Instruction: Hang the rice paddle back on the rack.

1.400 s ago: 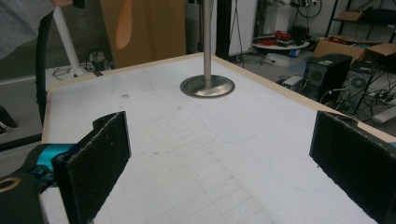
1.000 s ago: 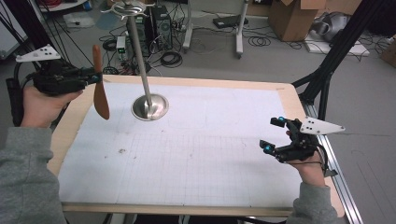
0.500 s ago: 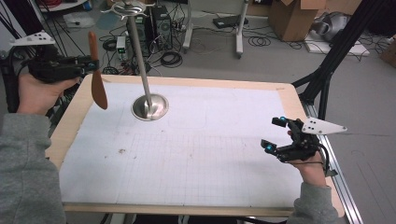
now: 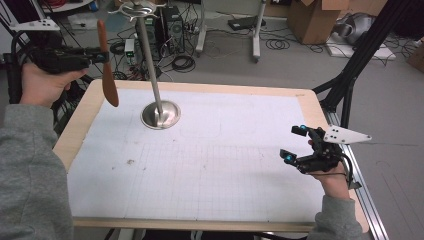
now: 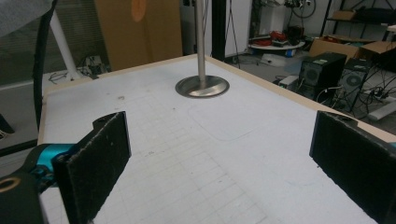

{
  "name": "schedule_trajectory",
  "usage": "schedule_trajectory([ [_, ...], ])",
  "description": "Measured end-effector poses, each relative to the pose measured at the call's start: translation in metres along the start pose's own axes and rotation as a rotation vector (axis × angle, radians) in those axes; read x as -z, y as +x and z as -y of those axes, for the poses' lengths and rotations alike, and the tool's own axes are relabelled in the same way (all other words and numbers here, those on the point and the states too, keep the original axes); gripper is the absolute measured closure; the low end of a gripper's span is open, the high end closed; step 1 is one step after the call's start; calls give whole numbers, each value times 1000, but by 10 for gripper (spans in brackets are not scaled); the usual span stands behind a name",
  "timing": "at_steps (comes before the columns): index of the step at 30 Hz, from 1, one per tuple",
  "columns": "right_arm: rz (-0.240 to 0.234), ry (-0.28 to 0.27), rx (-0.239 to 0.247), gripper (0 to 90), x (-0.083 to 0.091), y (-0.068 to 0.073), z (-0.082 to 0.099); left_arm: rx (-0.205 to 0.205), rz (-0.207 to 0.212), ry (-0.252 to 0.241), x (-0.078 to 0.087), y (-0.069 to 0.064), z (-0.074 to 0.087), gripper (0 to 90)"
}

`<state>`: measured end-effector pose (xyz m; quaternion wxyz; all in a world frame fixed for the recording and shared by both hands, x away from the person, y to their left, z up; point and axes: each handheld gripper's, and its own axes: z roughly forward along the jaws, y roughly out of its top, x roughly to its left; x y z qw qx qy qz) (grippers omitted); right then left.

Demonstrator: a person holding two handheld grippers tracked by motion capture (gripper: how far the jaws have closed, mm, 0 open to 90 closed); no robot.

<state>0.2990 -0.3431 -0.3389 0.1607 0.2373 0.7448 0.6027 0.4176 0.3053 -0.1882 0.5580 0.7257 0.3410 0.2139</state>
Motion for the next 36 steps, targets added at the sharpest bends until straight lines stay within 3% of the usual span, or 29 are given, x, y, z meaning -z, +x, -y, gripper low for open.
schedule_trajectory([
  [9,9,-15,-8,40,5,-1,0,8,-17,-17,-6,5,-11,651],
  [22,24,-24,-12,40,11,-4,1,-5,-17,10,-12,17,-26,651],
  [26,28,-30,-10,40,12,-4,1,21,4,-19,-14,19,-28,651],
  [31,28,-36,-10,40,14,-4,0,28,-5,-11,-18,21,-28,651],
  [36,42,-34,-5,40,16,-4,0,44,12,-27,-19,23,-28,651],
])
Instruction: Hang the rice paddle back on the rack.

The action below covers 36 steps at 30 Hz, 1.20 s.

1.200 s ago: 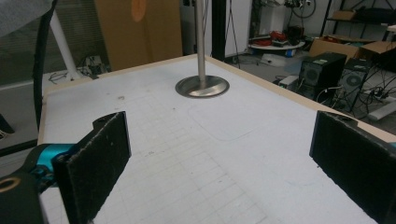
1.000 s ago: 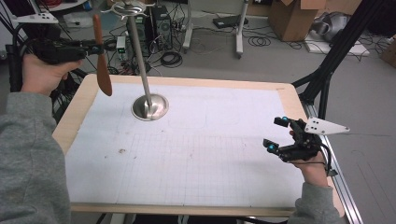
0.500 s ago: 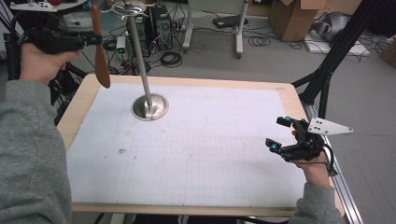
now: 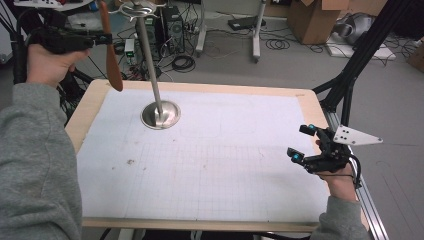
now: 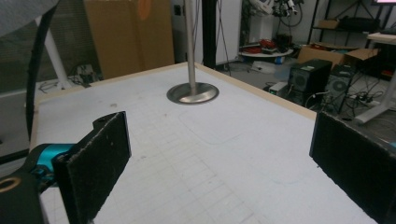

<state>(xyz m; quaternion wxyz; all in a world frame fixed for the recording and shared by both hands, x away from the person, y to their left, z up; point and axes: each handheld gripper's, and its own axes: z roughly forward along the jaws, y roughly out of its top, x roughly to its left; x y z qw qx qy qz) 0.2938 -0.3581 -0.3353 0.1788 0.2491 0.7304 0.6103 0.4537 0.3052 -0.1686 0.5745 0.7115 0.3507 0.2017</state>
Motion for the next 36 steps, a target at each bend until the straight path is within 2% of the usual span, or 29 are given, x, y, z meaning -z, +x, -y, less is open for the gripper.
schedule_trajectory([
  [8,6,15,5,40,0,0,0,2,3,7,-3,1,1,651],
  [26,3,18,12,40,-2,1,0,-6,45,33,-12,-5,2,650],
  [36,3,18,13,40,-2,1,0,-2,48,41,-20,-8,4,650],
])
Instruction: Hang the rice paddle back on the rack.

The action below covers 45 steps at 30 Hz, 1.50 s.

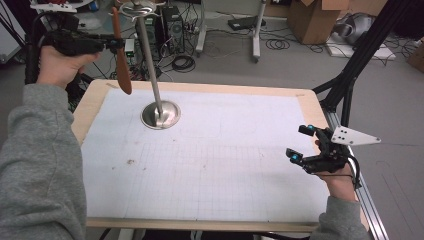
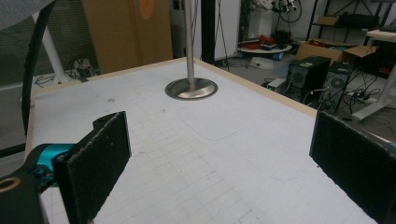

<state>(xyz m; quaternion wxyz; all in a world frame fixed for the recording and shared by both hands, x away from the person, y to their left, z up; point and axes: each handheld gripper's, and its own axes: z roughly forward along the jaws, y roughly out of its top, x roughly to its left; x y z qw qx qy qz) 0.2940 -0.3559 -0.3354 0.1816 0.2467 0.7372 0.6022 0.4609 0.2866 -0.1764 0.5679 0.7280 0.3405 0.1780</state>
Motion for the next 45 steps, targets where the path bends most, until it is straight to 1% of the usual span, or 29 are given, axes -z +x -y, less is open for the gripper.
schedule_trajectory([
  [8,0,1,-6,40,0,1,0,-1,-9,-2,-2,-1,0,650],
  [12,-1,1,-1,40,-1,1,0,-5,-15,-1,-2,-1,0,650],
  [14,0,2,0,40,-1,1,0,-3,-26,-2,-3,-2,0,649],
  [16,-1,5,-3,40,-1,1,0,11,-35,-12,-3,-3,0,643],
  [17,1,5,-2,40,-1,1,0,8,-40,-28,-3,-3,1,620],
  [18,0,5,-1,40,-2,1,0,15,-40,-42,-3,-3,1,594],
  [19,-2,6,-3,40,-2,1,0,15,-41,-46,-2,-4,2,589],
  [22,-3,3,2,40,-2,1,0,-5,-53,-38,0,-6,5,535],
  [24,-2,-2,9,40,-2,1,-1,-16,-60,-40,2,-8,6,531],
  [26,-4,4,-1,40,-2,2,-1,-26,-61,-44,6,-11,9,503],
  [30,-10,8,1,40,-5,3,-1,-27,-60,-51,13,-14,15,413],
  [35,-15,3,9,40,-5,5,-2,-58,-33,-70,20,-21,23,339],
  [37,-17,4,12,40,-5,6,-3,-79,-30,-80,21,-27,25,308],
  [39,-19,4,14,40,-5,7,-4,-91,-14,-78,23,-33,27,298],
  [40,-18,-4,25,40,-5,7,-5,-99,-8,-83,23,-35,27,291],
  [41,-20,-1,21,40,-5,9,-6,-102,0,-90,23,-38,28,283],
  [42,-20,-5,28,40,-5,9,-6,-102,7,-95,23,-41,29,273],
  [43,-20,-2,23,41,-5,10,-6,-113,10,-96,23,-43,30,263],
  [45,-22,-2,28,41,-5,10,-6,-128,7,-98,22,-48,33,227],
])
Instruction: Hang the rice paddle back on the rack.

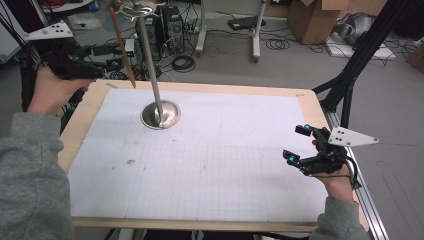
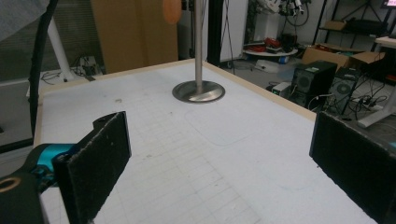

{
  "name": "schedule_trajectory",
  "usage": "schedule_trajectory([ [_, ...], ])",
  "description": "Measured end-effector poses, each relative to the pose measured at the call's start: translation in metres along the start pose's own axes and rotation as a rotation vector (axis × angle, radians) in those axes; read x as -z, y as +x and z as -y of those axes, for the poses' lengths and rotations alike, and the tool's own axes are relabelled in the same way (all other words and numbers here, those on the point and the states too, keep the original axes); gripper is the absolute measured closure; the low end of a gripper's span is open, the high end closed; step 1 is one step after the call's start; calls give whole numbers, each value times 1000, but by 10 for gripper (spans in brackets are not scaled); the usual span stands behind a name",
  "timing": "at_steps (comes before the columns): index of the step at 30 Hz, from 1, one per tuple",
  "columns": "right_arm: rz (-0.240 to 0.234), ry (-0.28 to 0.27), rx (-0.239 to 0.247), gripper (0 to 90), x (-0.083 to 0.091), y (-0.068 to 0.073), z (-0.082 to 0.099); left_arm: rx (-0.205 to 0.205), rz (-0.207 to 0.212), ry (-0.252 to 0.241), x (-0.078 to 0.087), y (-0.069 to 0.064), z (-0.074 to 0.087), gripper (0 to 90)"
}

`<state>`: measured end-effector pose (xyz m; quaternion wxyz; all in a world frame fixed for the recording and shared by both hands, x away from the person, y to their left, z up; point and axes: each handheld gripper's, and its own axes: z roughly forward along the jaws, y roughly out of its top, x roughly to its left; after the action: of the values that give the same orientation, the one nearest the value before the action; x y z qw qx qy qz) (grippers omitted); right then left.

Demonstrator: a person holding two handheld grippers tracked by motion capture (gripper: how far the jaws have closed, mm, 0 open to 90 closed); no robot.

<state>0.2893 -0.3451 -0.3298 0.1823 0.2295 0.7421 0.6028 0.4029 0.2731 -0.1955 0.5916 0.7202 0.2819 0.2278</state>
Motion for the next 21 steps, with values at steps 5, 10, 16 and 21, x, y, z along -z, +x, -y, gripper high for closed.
schedule_trajectory([
  [5,-4,9,5,42,-1,3,-1,4,3,-29,3,-9,11,146],
  [10,-10,11,15,42,-2,7,-2,9,-6,-49,12,-14,22,133],
  [16,-18,25,21,42,-9,10,-3,-10,-20,-52,23,-22,35,134],
  [21,-21,23,26,42,-14,12,-5,-18,-35,-53,30,-30,49,134],
])
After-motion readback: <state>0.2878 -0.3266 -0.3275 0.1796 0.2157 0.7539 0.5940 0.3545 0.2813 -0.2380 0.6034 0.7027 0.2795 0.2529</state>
